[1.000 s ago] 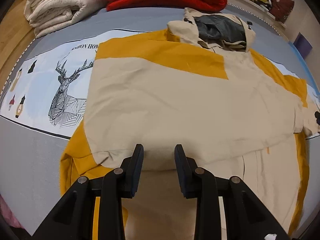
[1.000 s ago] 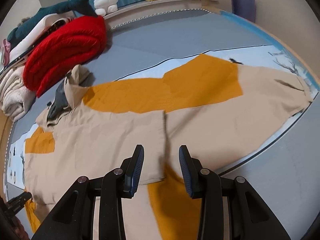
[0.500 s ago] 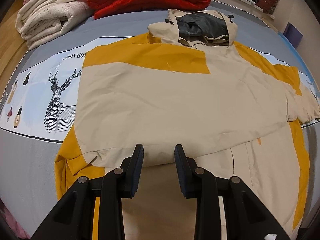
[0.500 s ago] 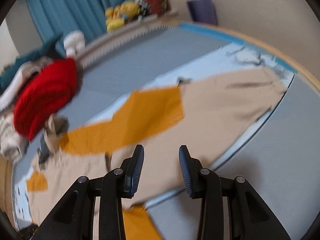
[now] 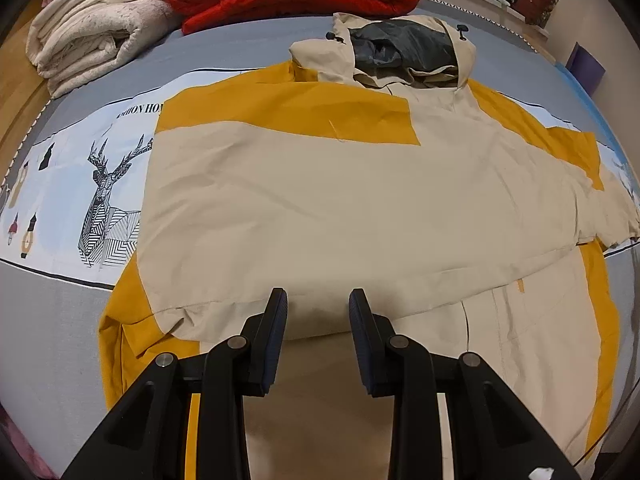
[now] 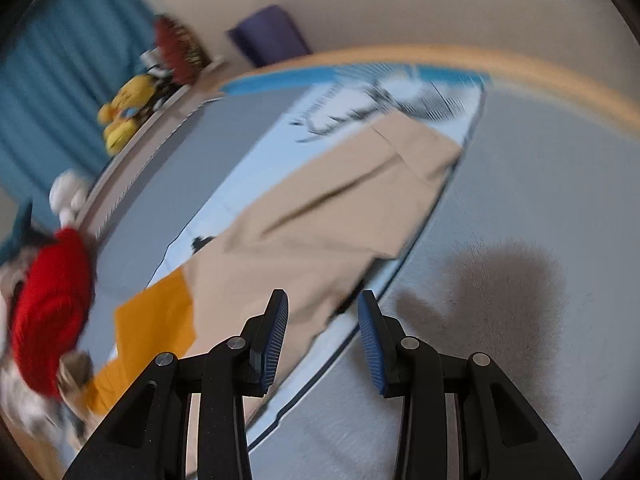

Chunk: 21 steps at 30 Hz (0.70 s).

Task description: Fold large clothes

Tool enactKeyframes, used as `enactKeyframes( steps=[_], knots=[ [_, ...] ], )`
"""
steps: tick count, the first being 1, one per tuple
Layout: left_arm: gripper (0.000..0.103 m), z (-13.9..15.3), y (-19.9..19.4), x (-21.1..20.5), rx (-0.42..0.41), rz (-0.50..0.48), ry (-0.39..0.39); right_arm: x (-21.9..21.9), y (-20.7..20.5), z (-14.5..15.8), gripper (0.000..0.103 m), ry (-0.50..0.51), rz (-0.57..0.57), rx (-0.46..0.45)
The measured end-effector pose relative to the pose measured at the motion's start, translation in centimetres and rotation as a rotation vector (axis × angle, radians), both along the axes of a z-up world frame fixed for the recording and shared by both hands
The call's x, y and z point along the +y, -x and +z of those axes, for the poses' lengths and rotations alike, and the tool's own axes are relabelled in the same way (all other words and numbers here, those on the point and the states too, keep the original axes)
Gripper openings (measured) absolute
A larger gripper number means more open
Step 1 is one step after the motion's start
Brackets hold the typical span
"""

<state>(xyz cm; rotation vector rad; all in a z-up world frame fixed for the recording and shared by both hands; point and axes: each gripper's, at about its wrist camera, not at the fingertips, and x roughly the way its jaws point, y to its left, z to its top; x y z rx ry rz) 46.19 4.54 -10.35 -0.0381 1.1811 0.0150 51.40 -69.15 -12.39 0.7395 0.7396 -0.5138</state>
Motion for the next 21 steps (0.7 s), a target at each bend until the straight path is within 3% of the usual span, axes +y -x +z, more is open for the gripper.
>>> enactKeyframes(
  steps=[12, 14, 15, 16, 21],
  knots=[
    [0.029, -0.8, -0.5, -0.3, 0.011, -0.004, -0.016, -4.0, -1.3, -4.8, 0.038, -0.183, -0.078, -0.105],
    [0.029, -0.8, -0.6, -0.4, 0.011, -0.006, -0.018, -4.1, -1.3, -5.0, 0.033, -0.195, -0.097, -0.119],
    [0.029, -0.8, -0.6, -0.4, 0.01, -0.005, -0.017, -4.1, -1.3, -5.0, 0.021, -0.198, -0.095, -0.129],
    [0.029, -0.8, -0.6, -0.3, 0.01, -0.002, -0.016, -4.1, -1.4, -5.0, 0.015, -0.199, -0.091, -0.137],
    [0.029, -0.5, -0.7, 0.1, 0.006, 0.013, -0.005, -2.8, -1.8, -3.0, 0.006, -0.111, -0.079, -0.161]
  ],
)
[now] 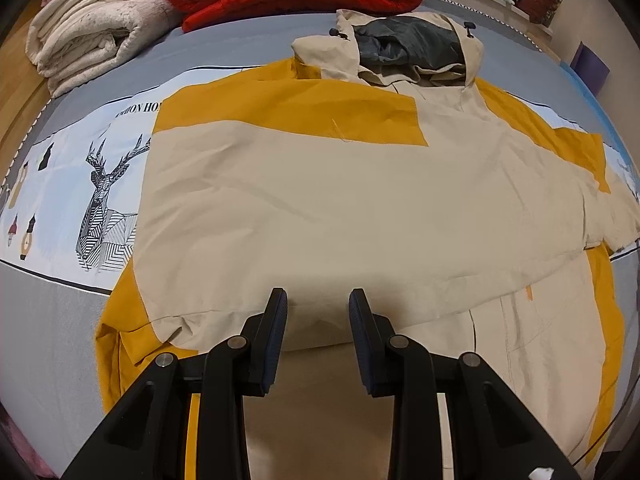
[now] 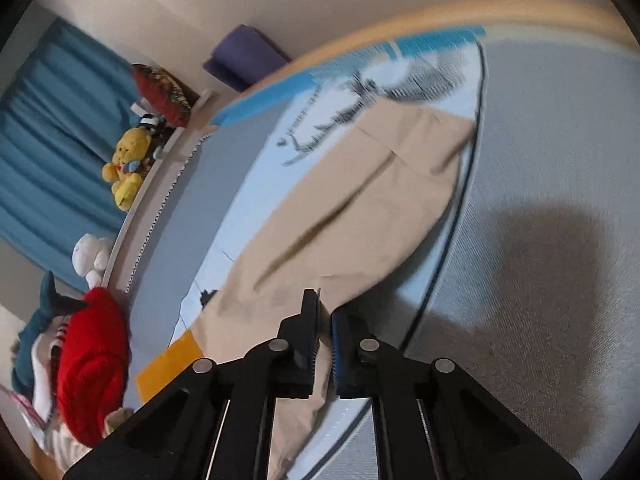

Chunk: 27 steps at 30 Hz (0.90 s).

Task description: Fold large clothes

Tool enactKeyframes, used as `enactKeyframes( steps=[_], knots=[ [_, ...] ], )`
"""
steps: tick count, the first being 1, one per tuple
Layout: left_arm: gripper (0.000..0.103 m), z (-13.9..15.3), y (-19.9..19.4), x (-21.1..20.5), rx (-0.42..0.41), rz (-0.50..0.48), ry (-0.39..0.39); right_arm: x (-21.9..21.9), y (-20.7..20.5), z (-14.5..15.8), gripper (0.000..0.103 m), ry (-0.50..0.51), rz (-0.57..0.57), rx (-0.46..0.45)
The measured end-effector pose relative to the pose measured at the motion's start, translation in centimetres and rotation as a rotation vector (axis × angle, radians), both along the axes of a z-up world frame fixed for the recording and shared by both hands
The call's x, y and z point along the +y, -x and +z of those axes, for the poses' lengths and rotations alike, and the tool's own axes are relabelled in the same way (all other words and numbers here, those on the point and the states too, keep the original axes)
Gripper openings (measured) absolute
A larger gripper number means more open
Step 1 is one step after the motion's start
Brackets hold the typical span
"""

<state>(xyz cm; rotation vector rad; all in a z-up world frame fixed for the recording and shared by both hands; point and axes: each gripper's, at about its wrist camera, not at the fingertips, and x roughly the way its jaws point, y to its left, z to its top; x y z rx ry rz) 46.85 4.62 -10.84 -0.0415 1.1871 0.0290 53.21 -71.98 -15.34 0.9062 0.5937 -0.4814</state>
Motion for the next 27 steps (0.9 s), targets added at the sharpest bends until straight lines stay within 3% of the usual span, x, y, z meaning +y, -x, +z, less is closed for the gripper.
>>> enactKeyframes(
  steps=[4, 9, 13, 18, 22, 24, 27],
  knots=[
    [0.029, 0.4, 0.2, 0.2, -0.006, -0.005, 0.0, 2.0, -0.6, 2.9, 0.005, 0.102, 0.013, 0.005],
    [0.029, 1.5, 0.6, 1.6, -0.026, 0.023, 0.015, 7.2, -2.4, 8.1, 0.004, 0.306, 0.096, 0.021],
    [0.029, 2.2, 0.7, 3.1, -0.035, 0.055, 0.035, 15.9, -4.6, 12.8, 0.003, 0.478, 0.273, -0.002],
    [0.029, 3.6, 0.9, 5.1, -0.062, 0.11, 0.09, 33.2, -5.0, 16.6, 0.003, 0.555, 0.618, -0.085],
    [0.029, 4.9, 1.5, 6.1, -0.077, 0.13, 0.13, 46.0, -3.2, 16.4, 0.003, 0.507, 0.922, -0.115],
    [0.029, 5.6, 1.9, 6.6, -0.088, 0.145, 0.168, 52.8, -2.0, 14.5, 0.005, 0.481, 1.125, -0.056],
    [0.029, 6.1, 2.2, 6.6, -0.094, 0.153, 0.213, 57.6, 0.2, 11.6, 0.014, 0.496, 1.22, 0.05]
  ],
)
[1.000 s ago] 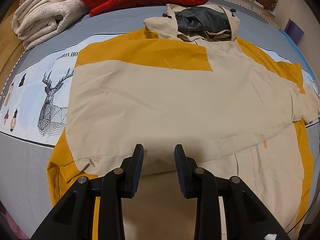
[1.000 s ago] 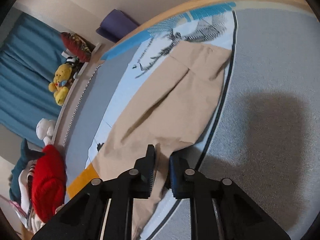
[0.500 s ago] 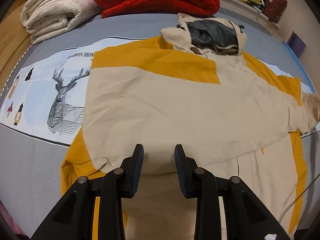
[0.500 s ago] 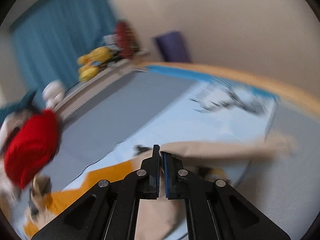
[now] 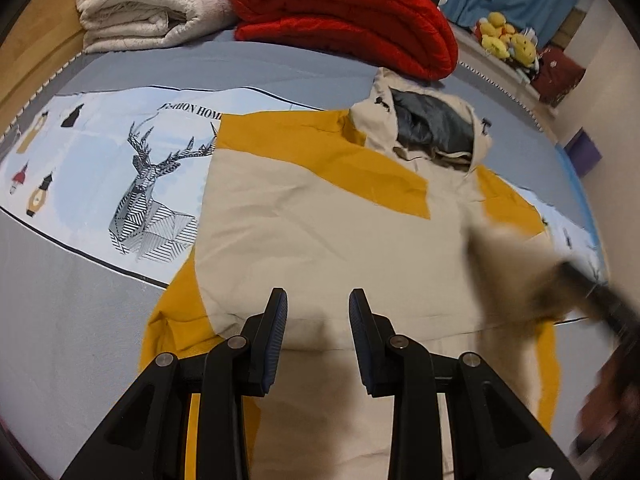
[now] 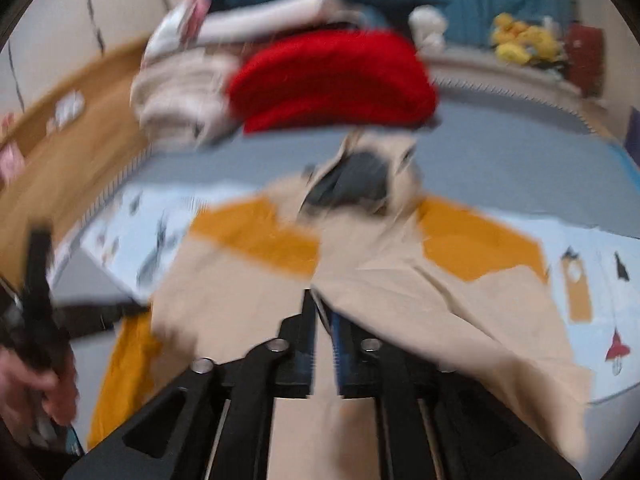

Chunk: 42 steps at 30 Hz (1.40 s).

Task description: Fold large clothes

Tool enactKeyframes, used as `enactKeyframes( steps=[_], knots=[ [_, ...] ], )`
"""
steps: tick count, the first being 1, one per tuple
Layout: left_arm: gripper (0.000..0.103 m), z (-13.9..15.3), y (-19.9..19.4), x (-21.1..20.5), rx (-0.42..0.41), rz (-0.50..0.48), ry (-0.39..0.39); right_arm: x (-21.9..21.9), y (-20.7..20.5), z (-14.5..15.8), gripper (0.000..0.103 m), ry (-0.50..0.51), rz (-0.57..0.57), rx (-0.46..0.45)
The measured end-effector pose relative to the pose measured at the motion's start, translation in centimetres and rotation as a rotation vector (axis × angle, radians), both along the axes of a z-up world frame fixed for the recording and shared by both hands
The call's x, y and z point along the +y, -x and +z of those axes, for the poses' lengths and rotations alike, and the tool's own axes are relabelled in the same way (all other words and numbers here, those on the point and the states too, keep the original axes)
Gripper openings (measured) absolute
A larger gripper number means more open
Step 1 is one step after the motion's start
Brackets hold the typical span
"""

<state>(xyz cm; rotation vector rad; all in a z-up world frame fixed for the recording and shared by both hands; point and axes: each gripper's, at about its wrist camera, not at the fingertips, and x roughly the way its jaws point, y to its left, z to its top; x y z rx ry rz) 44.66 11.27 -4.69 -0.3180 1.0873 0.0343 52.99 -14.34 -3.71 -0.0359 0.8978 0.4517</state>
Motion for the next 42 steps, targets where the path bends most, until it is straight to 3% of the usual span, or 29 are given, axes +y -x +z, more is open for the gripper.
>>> enactKeyframes(
  steps=[2, 5, 10, 13, 19, 24, 28, 29, 30, 31, 38, 42],
  knots=[
    [0.029, 0.2, 0.2, -0.2, 0.0, 0.001, 0.02, 0.6, 1.4, -1.4, 0.015, 0.006, -0.001, 0.068],
    [0.029, 0.1, 0.3, -0.8, 0.003, -0.007, 0.034, -1.5, 3.3, -1.0, 0.016, 0.023, -0.09, 0.079],
    [0.029, -0.2, 0.4, -2.4, 0.005, -0.052, 0.007, -8.3, 5.1, 1.1, 0.041, -0.088, -0.31, 0.047],
    [0.029, -0.5, 0.4, -4.0, -0.002, -0.099, -0.017, -10.9, 4.4, -0.6, 0.042, -0.138, -0.371, 0.096],
    [0.028, -0.3, 0.0, -6.6, -0.038, -0.175, 0.004, -14.7, 0.9, -6.8, 0.042, -0.058, -0.403, 0.268],
    [0.026, -0.4, -0.1, -9.1, -0.059, -0.265, -0.011, -16.4, -1.0, -11.3, 0.042, -0.14, -0.36, 0.438],
    [0.026, -0.7, -0.1, -10.5, -0.06, -0.317, -0.007, -16.3, -1.3, -12.6, 0.042, -0.166, -0.318, 0.483],
    [0.026, -0.8, -0.1, -10.9, -0.061, -0.331, 0.004, -16.0, -1.3, -12.4, 0.04, -0.177, -0.309, 0.485],
    [0.026, -0.8, 0.0, -11.2, -0.063, -0.347, 0.014, -15.5, -1.3, -12.1, 0.028, -0.187, -0.289, 0.478],
    [0.026, -0.8, 0.2, -11.8, -0.068, -0.369, 0.021, -14.9, -1.2, -11.5, 0.005, -0.198, -0.261, 0.461],
    [0.028, 0.4, 1.8, -14.9, -0.143, -0.485, 0.053, -9.6, 0.6, -3.8, 0.003, -0.433, -0.069, 0.211],
    [0.047, 1.6, 2.3, -15.2, -0.199, -0.492, 0.137, -6.8, 1.7, -2.0, 0.003, -0.522, 0.006, 0.159]
  ],
)
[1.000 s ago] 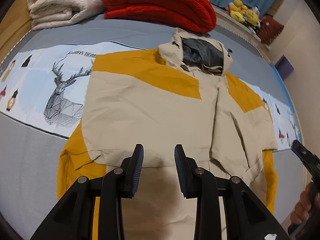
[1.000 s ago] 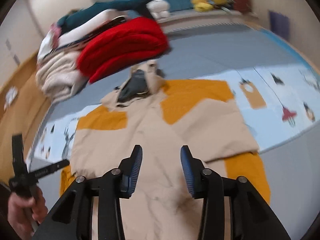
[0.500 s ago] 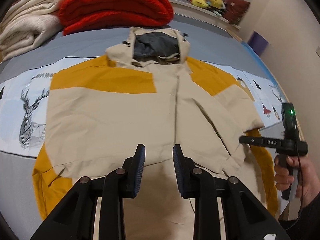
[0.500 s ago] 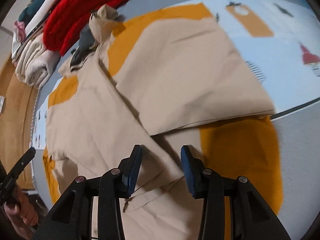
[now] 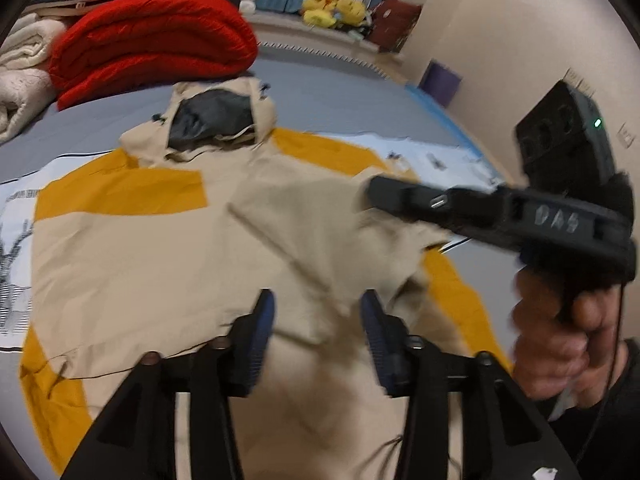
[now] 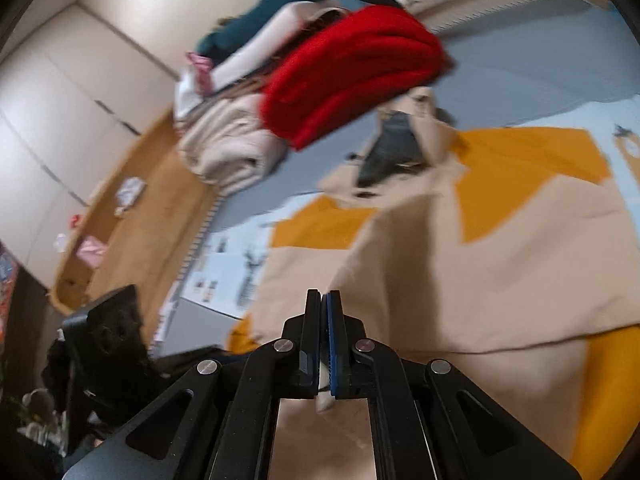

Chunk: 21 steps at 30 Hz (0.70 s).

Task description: Fold large clothes

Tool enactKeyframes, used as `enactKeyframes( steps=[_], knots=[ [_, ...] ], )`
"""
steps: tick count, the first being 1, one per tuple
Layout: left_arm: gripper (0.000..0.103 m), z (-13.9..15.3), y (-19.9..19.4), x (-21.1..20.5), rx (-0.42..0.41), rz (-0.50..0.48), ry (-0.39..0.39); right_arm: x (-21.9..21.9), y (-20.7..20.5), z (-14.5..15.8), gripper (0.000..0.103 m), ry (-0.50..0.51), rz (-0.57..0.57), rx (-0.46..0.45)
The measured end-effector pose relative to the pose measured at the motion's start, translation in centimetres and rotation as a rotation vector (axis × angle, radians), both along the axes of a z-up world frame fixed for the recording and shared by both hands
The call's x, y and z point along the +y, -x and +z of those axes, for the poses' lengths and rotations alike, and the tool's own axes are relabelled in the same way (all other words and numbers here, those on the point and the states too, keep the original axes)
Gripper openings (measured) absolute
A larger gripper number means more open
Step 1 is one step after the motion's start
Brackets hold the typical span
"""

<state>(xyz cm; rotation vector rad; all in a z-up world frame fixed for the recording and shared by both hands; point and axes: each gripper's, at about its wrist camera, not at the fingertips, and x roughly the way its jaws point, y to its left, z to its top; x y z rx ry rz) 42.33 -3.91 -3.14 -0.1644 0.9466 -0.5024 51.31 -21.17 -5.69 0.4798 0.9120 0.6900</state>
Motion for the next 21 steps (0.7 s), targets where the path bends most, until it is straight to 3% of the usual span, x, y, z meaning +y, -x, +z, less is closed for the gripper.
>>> enactKeyframes(
  steps=[7, 10, 14, 21],
  knots=[
    [0.05, 0.9, 0.2, -0.5, -0.012, -0.038, 0.089, 2.1, 1.0, 0.3, 0.003, -0.039, 0.03, -0.035],
    [0.05, 0.5, 0.0, -0.6, -0.009, -0.021, 0.045, 2.5, 0.5, 0.2, 0.003, -0.048, 0.022, -0.031],
    [0.04, 0.6, -0.1, -0.1, -0.014, -0.029, 0.064, 3.0, 0.4, 0.3, 0.003, -0.049, 0.031, -0.03],
    [0.039, 0.5, -0.2, 0.1, -0.014, -0.02, 0.06, 3.6, 0.2, 0.2, 0.003, -0.054, 0.038, -0.027]
  ],
)
